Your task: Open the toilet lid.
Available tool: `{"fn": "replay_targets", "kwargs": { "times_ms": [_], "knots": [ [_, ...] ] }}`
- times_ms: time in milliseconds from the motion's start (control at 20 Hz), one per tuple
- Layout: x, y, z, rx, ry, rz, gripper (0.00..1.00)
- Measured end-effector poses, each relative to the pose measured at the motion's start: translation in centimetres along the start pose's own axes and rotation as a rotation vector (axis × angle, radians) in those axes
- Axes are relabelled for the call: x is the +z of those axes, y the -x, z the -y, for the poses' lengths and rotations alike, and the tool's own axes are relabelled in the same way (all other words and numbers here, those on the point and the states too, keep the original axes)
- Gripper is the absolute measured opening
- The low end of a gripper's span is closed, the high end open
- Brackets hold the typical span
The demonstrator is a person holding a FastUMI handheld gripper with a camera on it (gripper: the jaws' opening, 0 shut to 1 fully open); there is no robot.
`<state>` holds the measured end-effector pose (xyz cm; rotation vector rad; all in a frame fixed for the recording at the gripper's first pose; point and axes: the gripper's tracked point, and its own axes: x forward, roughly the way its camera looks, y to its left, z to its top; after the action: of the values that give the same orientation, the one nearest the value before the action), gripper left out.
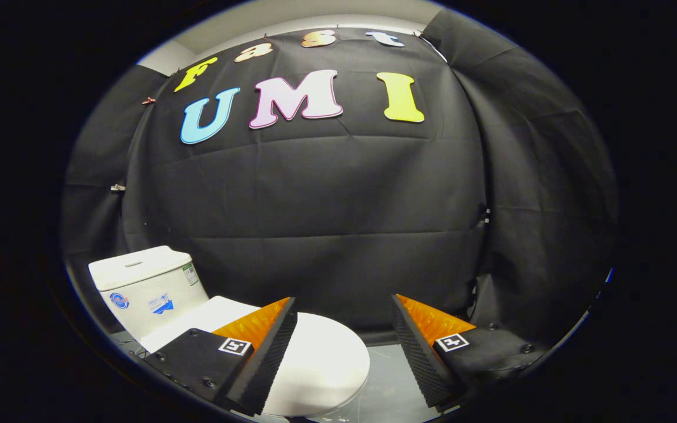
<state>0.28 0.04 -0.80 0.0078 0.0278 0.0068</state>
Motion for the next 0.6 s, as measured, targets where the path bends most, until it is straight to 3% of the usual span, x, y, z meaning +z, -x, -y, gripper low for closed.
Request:
{"fn": "replay_targets", "kwargs": {
  "times_ms": [600],
  "knots": [
    [-0.86,-0.06,-0.02,-0.003,-0.011,-0.045,0.98]
  ]
}}
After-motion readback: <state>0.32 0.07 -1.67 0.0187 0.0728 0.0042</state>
